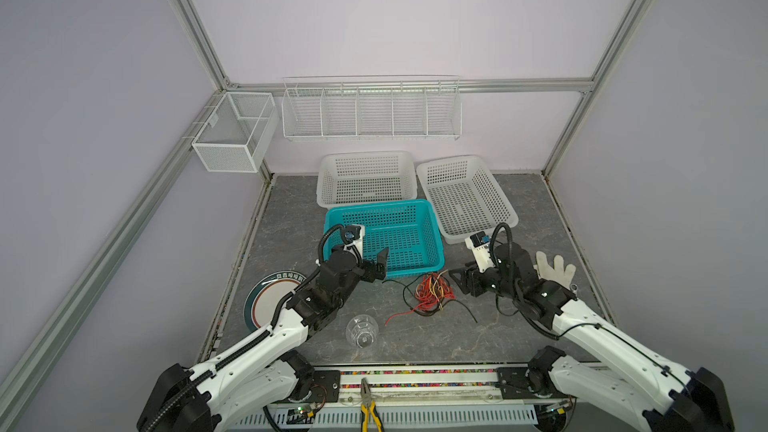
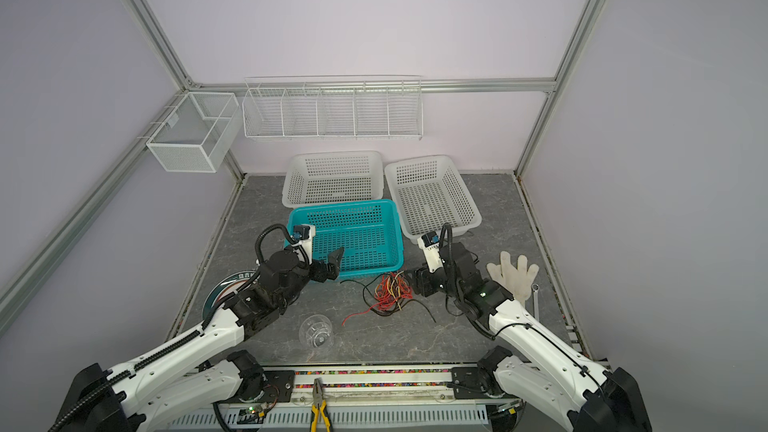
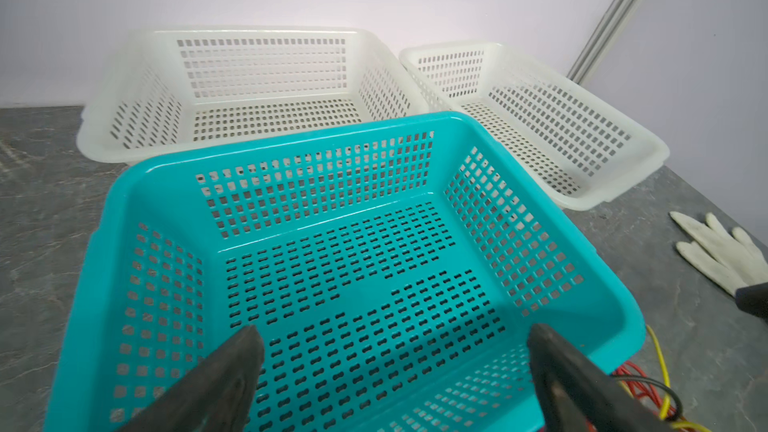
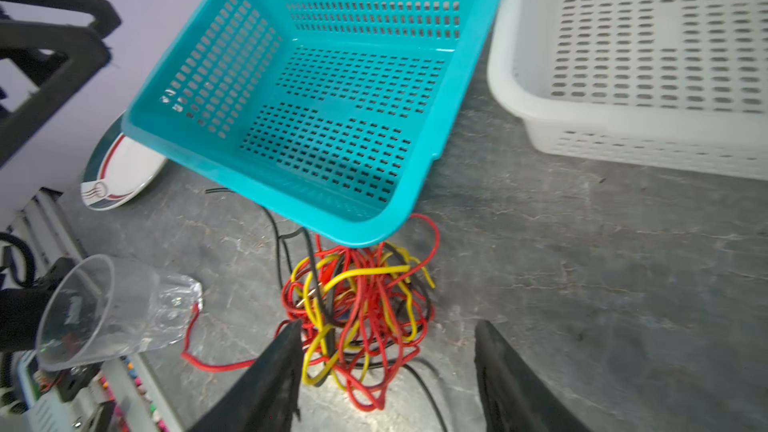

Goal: Untangle the cables
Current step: 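Reach the right gripper onto the wire bundle while the left arm advances, then close the right gripper on the wire bundle while the left gripper approaches it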

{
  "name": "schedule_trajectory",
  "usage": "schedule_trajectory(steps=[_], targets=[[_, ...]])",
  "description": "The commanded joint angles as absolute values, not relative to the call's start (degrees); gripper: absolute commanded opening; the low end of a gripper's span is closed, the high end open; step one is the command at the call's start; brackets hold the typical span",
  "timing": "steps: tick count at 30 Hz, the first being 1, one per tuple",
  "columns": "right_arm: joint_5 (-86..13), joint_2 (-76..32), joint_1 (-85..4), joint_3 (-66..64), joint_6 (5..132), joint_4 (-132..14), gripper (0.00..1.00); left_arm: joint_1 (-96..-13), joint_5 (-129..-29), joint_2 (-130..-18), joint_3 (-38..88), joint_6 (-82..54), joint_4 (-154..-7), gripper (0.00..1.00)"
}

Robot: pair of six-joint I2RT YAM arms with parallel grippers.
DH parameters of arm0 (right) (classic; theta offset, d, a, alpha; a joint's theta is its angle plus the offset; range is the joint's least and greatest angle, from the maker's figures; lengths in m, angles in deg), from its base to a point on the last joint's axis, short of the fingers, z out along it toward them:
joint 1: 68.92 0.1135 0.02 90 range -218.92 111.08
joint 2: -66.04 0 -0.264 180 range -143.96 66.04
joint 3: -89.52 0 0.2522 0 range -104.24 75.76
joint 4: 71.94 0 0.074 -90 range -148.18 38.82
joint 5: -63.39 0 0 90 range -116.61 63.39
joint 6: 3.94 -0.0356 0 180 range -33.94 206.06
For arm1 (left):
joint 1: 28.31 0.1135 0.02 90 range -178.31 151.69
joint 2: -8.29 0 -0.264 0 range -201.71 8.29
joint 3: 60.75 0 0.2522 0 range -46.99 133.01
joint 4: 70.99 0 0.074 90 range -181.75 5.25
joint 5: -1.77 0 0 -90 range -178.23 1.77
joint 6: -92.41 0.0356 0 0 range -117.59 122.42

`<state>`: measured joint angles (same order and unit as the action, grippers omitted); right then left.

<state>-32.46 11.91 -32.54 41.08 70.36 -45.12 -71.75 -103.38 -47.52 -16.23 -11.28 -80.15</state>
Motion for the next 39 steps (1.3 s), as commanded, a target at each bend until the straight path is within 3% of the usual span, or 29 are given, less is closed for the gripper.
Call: schedule_trajectory(steps=[1, 7, 21, 35, 39], targets=[[-30.3, 10.1, -28.9, 40.1, 68.7, -45.0, 0.58, -73.1, -102.7, -48.8, -14.2, -11.7, -78.1, 0.99], [-25.1, 3.8, -23.2, 38.3, 68.4, -46.7, 0.37, -73.7, -102.6, -49.1, -14.4, -12.8, -78.1, 0.99], [-18.7, -2.2, -20.1, 35.6, 70.4, -50.4, 0.28, -73.7, -103.5, -46.1, -16.2, -12.9, -78.8, 0.99], [-20.9, -6.1, -19.7, 34.9, 70.3, -51.4, 0.23, -73.7, -103.3, -46.8, -15.8, -12.9, -78.9, 0.99], [-19.6, -6.6, -19.5, 34.5, 70.5, -50.9, 0.07, -73.7, -103.3, -47.5, -15.5, -12.7, -78.7, 0.99]])
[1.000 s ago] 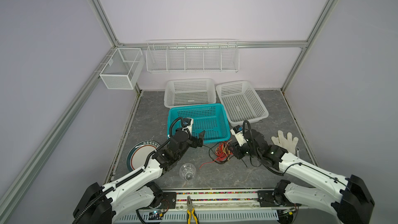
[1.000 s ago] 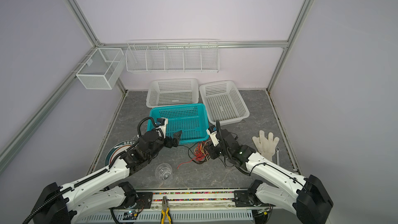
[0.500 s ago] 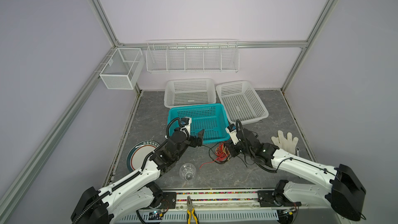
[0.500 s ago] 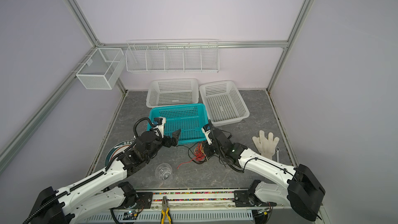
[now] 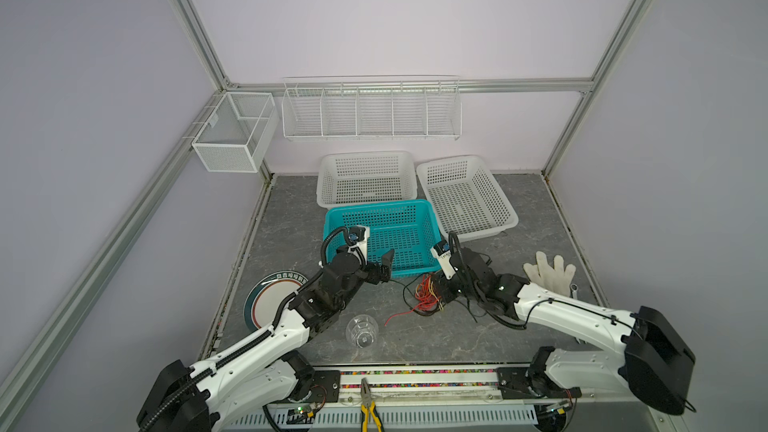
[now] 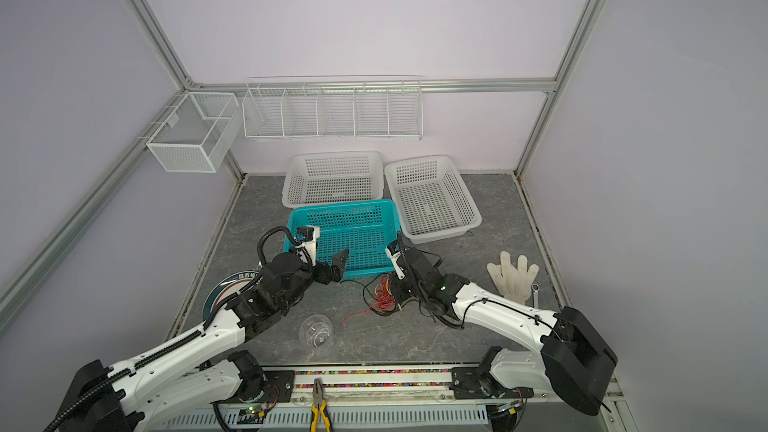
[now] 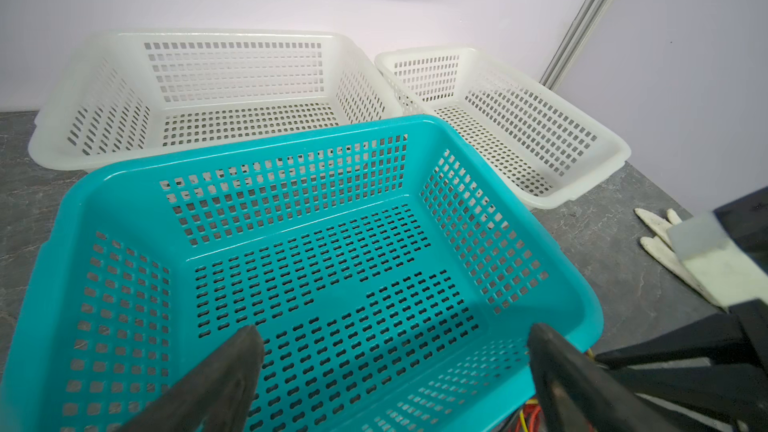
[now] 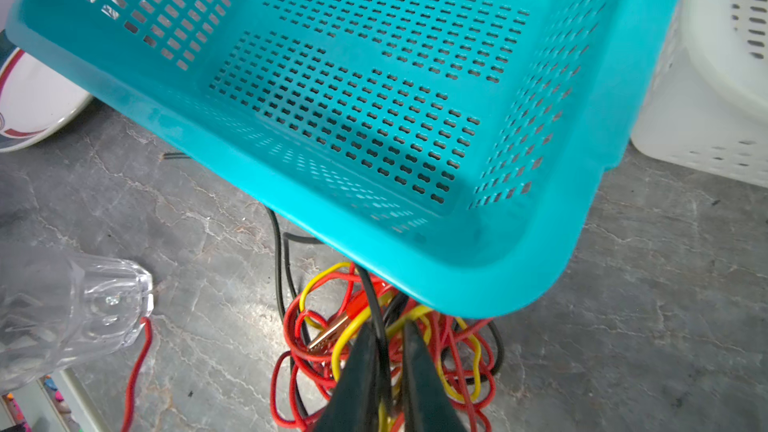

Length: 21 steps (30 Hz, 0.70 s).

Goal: Untangle the cables
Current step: 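Close the right gripper on the wire bundle while the left gripper approaches it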

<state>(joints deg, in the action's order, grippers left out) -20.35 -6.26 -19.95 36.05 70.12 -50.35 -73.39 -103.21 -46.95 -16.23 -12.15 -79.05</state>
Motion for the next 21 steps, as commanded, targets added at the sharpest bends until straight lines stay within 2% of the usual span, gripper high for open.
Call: schedule_trajectory(steps=[1, 21], targets=[[-19.0, -6.3, -19.5, 34.5, 70.5, -50.8, 0.06, -73.7, -103.3, -47.7, -15.3, -12.8, -78.8, 0.99], [-10.0, 15.3, -19.5, 26.3, 79.6, -36.6, 0.07, -73.7, -100.8, -52.5, -12.2, -10.3, -77.3, 0.99]])
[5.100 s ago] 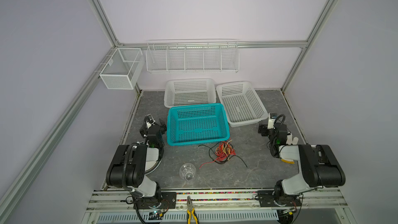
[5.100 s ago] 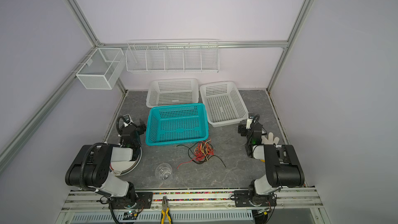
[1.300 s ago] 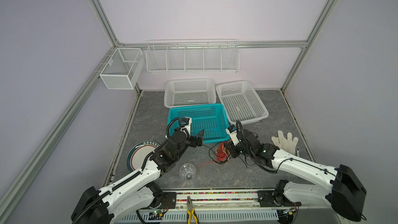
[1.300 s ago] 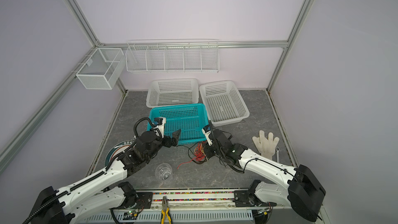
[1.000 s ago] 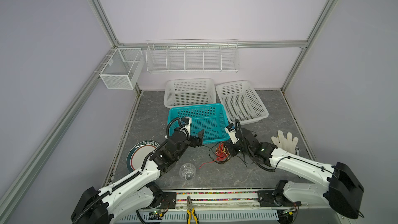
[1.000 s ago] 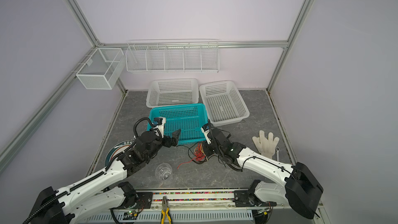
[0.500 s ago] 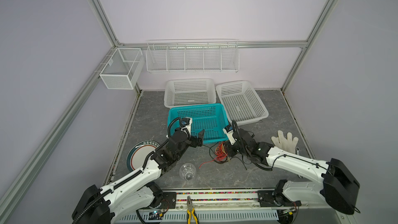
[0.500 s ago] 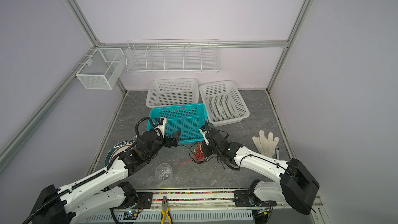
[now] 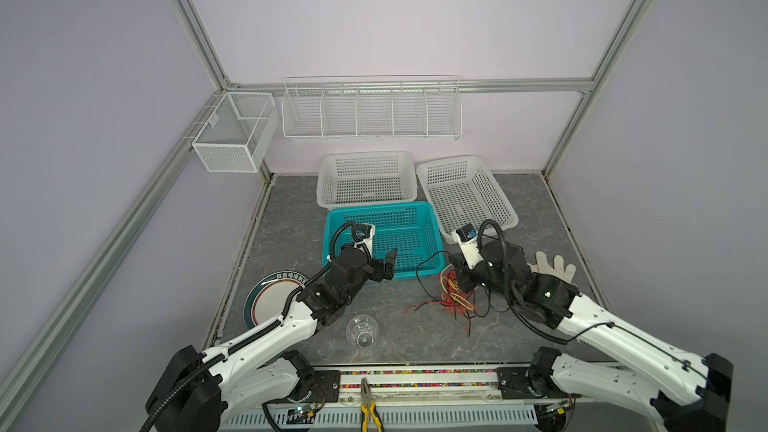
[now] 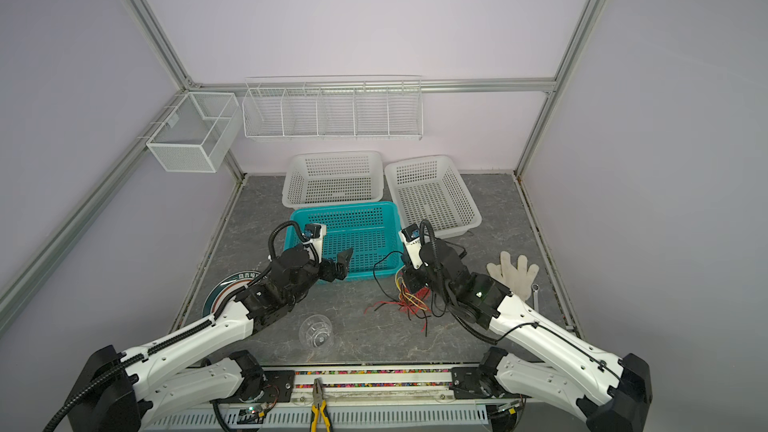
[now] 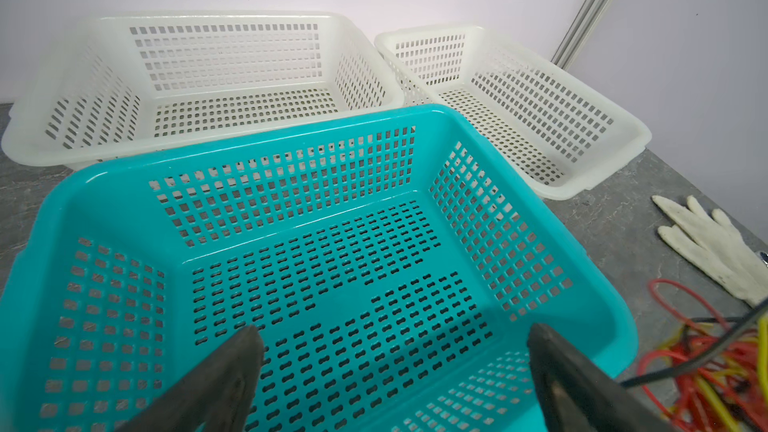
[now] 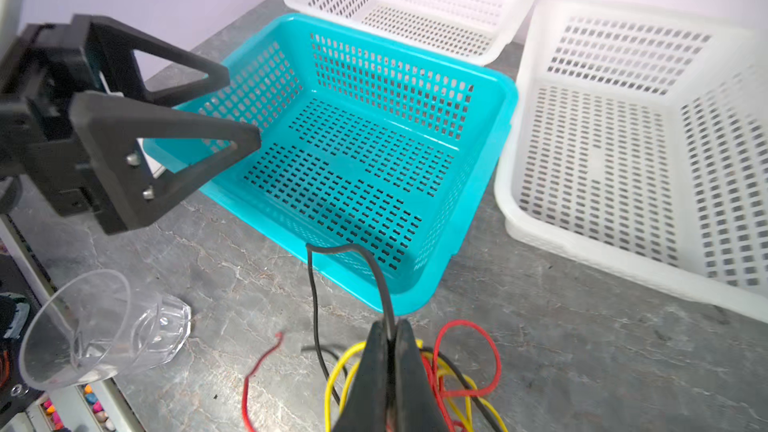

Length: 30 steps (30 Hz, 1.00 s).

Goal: Untangle the cables
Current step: 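Close the right gripper on the wire bundle while the left gripper approaches it, then grasp a black wire from the bundle with the left gripper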

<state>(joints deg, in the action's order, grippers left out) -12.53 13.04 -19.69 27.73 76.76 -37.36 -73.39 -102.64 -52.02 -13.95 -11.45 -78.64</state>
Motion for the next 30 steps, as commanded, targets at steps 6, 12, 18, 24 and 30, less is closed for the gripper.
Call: schedule_trajectory(steps=[6, 12, 18, 24, 30], targets=[[-5.4, 16.5, -19.5, 26.6, 81.0, -35.2, 0.07, -73.7, -100.4, -53.7, -12.0, -10.2, -76.4, 0.99], [7.4, 16.3, -19.5, 26.6, 78.9, -32.7, 0.07, -74.8, -96.7, -54.5, -10.9, -10.8, -74.7, 0.99], [3.8, 19.0, -19.5, 28.1, 80.2, -34.5, 0.07, -79.4, -95.6, -55.9, -9.2, -8.5, -72.0, 0.99], [-2.5, 20.3, -19.6, 29.7, 82.4, -36.6, 0.07, -82.3, -93.5, -60.7, -4.3, -7.1, -71.6, 0.99], [-4.2, 19.5, -20.3, 30.4, 82.6, -36.7, 0.07, -85.8, -94.0, -67.1, 3.9, -1.4, -76.7, 0.99]])
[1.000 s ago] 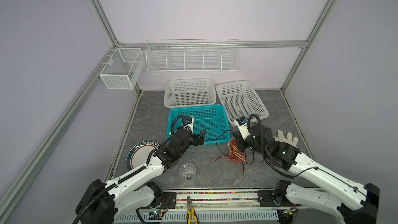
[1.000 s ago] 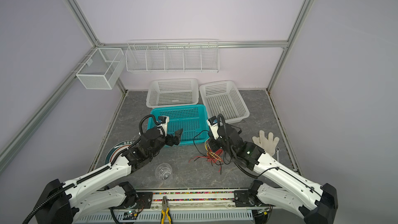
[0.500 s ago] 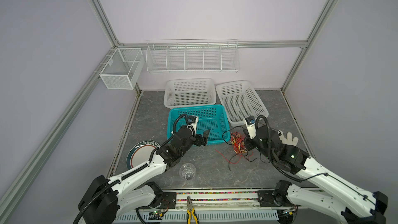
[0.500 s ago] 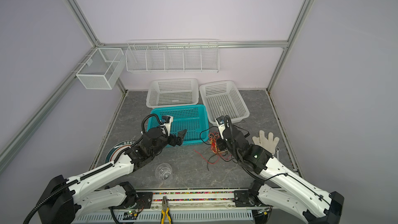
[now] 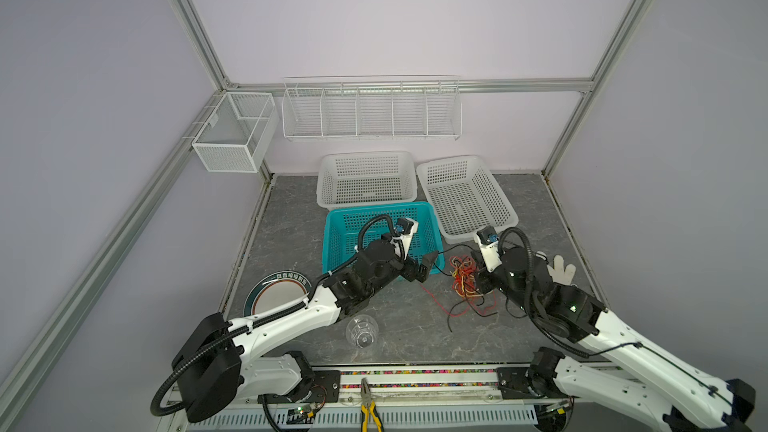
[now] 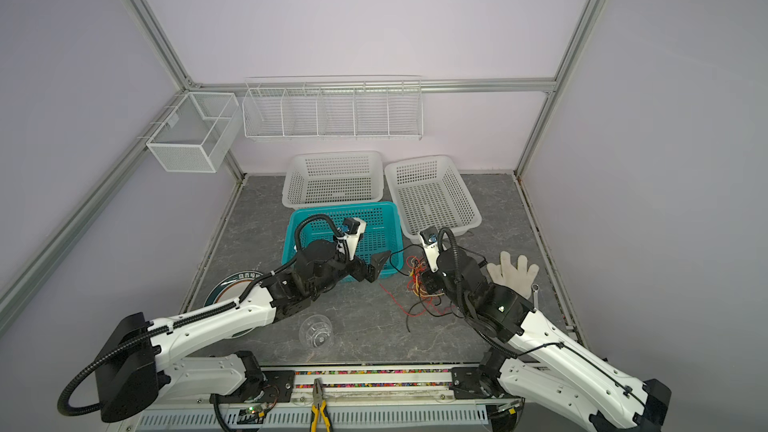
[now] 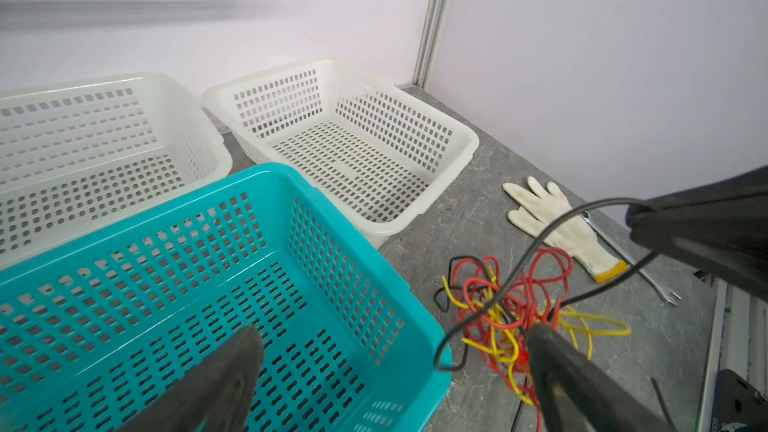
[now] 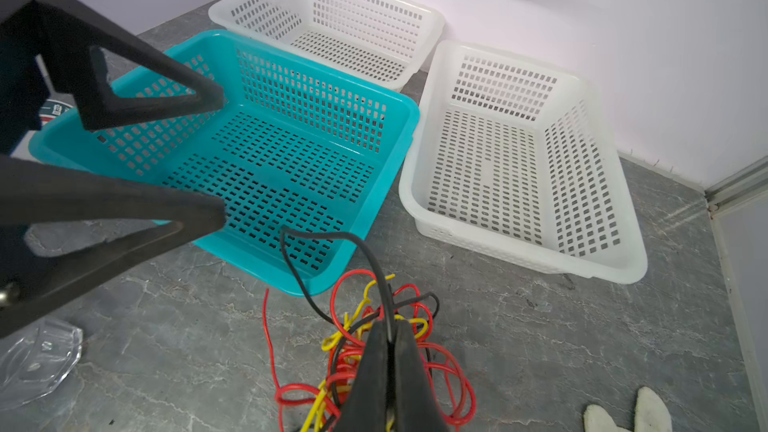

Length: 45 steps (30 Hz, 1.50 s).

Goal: Untangle the cables
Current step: 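Grasp a black wire from the bundle with the left gripper, then pull the black wire out of the bundle with the left gripper over the teal basket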

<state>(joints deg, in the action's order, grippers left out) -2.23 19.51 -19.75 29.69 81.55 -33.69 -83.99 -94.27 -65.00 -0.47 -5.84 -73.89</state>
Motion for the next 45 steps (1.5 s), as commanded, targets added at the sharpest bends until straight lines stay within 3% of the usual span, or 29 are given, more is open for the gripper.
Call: schedule_trajectory(steps=[1, 18, 20, 23, 33, 37, 45], targets=[[-4.5, 19.6, -20.4, 30.4, 82.6, -36.7, 0.06, -86.6, -94.6, -68.0, 5.3, 0.1, -78.1, 0.99], [-16.1, 21.0, -24.0, 32.6, 83.1, -38.5, 0.07, -88.3, -91.8, -79.7, 12.5, 9.0, -73.9, 0.97], [-16.4, 21.1, -24.2, 32.9, 83.0, -38.6, 0.07, -88.3, -91.4, -80.7, 13.0, 9.1, -72.6, 0.92], [-16.6, 21.5, -24.5, 33.7, 82.6, -39.3, 0.07, -88.3, -90.3, -82.2, 13.9, 9.1, -71.3, 0.76], [-15.2, 25.0, -27.1, 36.8, 81.3, -40.8, 0.09, -88.3, -88.8, -84.8, 17.9, 8.1, -71.9, 0.0], [-15.2, 25.5, -28.6, 38.1, 79.8, -41.6, 0.17, -88.3, -90.1, -84.8, 18.0, 5.7, -70.0, 0.0], [-14.9, 22.7, -31.7, 44.4, 72.9, -51.6, 0.48, -88.3, -87.8, -86.0, 24.7, -1.5, -71.4, 0.0]])
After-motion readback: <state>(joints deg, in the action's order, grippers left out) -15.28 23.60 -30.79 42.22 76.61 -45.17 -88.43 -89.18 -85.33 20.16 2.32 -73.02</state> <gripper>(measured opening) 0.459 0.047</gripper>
